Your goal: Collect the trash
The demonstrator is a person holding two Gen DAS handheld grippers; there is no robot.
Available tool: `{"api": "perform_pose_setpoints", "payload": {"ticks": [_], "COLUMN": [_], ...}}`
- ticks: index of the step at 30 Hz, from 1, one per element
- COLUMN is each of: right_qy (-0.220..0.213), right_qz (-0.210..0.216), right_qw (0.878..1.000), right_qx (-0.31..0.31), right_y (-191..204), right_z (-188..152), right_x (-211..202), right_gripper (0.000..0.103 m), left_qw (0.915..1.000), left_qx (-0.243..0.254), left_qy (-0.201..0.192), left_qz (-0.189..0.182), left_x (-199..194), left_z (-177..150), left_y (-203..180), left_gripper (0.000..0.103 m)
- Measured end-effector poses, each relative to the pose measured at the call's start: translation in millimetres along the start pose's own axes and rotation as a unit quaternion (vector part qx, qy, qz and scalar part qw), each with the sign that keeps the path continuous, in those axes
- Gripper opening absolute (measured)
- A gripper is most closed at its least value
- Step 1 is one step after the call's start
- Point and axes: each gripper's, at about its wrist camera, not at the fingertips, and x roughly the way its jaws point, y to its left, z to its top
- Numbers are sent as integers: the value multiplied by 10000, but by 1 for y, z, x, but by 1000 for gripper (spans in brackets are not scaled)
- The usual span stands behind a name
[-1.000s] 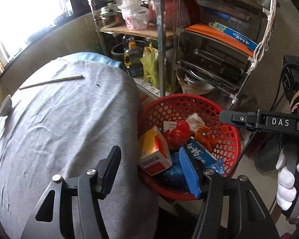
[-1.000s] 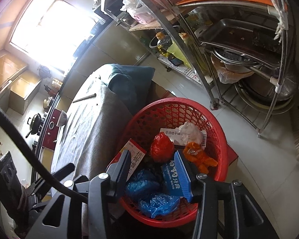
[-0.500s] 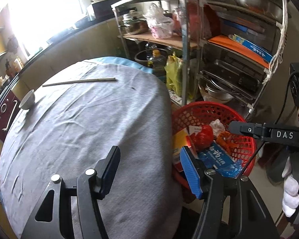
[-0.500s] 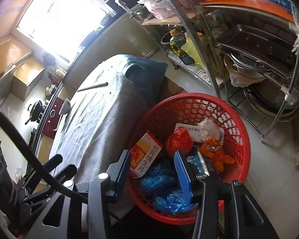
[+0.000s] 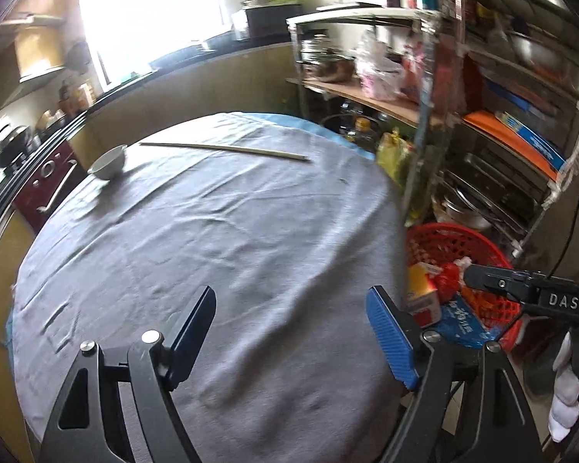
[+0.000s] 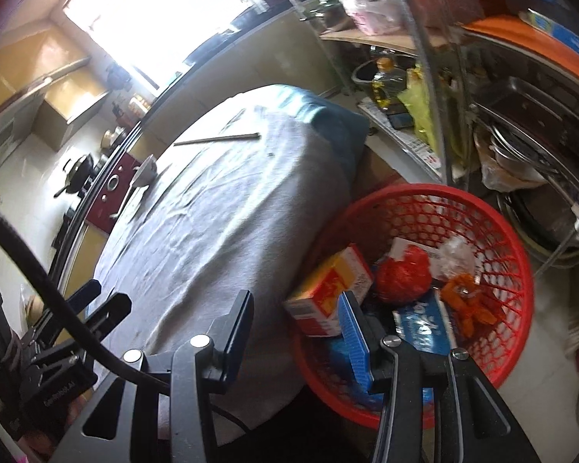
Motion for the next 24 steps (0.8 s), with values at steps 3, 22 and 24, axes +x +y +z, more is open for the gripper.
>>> {"api": "perform_pose_setpoints", "payload": {"ticks": [3,22,24], "right_qy": [16,47,29], "right_qz": [3,428,468], "right_qw": [9996,9751,9721], "right_qx": [-294,-2178,-2297], "right_y": [23,197,214], "right_z": [1,-13,-16], "right_x": [5,38,41], "right_gripper": [49,49,49], "left_qw": [9995,9742,9710], "left_qx": [-240,-1723,-1809], "left_qy": [6,-14,-53], "left_qz": [211,1459,1563], "left_x": [-4,-47,-55], "left_z": [-4,-54,-59], "left_y": [21,172,183], "left_gripper": [81,81,81]}}
